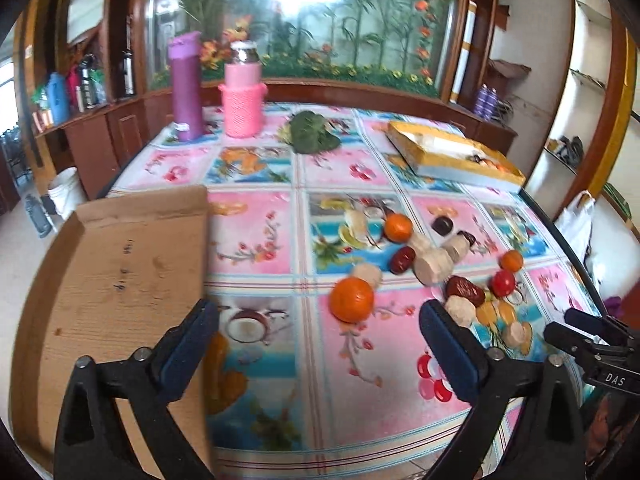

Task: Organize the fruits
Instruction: 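Move both tools over the fruits on the tablecloth, then grasp a mandarin orange with the left tool while the right tool grasps a beige round cake, then carry both items into the cardboard box and open both tools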

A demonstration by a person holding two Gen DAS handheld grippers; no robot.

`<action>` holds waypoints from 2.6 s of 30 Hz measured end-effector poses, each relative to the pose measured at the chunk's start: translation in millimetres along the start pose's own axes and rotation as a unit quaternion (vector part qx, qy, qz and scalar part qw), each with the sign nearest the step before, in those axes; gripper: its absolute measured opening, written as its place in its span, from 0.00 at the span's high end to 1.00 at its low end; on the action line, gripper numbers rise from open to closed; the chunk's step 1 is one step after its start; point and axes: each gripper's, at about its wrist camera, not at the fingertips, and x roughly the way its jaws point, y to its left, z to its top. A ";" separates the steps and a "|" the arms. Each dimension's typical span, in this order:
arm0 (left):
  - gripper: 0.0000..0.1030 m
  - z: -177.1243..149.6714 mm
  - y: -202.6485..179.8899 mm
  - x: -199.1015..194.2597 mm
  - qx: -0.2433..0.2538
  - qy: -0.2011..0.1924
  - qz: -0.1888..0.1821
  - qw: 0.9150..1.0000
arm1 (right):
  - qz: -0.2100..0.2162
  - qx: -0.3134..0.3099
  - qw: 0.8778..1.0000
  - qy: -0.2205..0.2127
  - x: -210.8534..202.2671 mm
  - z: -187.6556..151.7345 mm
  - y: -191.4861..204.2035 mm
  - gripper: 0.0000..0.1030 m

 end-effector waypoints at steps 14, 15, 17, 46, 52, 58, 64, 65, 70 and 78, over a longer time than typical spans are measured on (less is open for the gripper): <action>0.31 4.1 -13.5 66.1 0.024 0.088 -0.009 0.996 | 0.040 -0.087 0.993 0.065 37.9 1.3 42.0 0.24; 0.31 3.5 -15.3 69.5 0.026 0.092 -0.011 0.995 | 0.041 -0.088 0.993 0.067 38.7 0.4 42.0 0.24; 0.31 3.0 -16.9 74.8 0.026 0.097 -0.014 0.995 | 0.043 -0.086 0.993 0.070 40.9 -0.5 41.0 0.24; 0.69 -12.7 77.8 -25.9 -0.056 0.042 0.036 0.997 | 0.090 -0.149 0.985 0.022 -3.7 12.6 128.5 0.71; 0.69 -37.0 144.5 -47.9 -0.110 0.051 0.097 0.988 | 0.161 -0.216 0.963 0.024 -2.1 4.2 217.3 0.71; 0.69 -54.2 184.4 -58.1 -0.139 0.055 0.129 0.980 | 0.206 -0.274 0.939 0.038 18.6 -11.5 295.4 0.71; 0.68 -62.1 199.5 -61.4 -0.152 0.055 0.128 0.978 | 0.208 -0.296 0.929 0.078 51.3 -31.0 333.2 0.71; 0.68 -63.1 201.5 -61.6 -0.156 0.055 0.126 0.978 | 0.208 -0.298 0.928 0.084 55.9 -34.3 337.1 0.71; 0.55 -63.3 205.2 -66.7 -0.167 0.047 0.123 0.977 | 0.212 -0.294 0.926 0.102 69.8 -39.1 339.3 0.70; 0.40 -51.8 182.7 -77.7 -0.136 0.028 0.151 0.979 | 0.231 -0.264 0.933 0.078 51.9 -30.3 323.5 0.57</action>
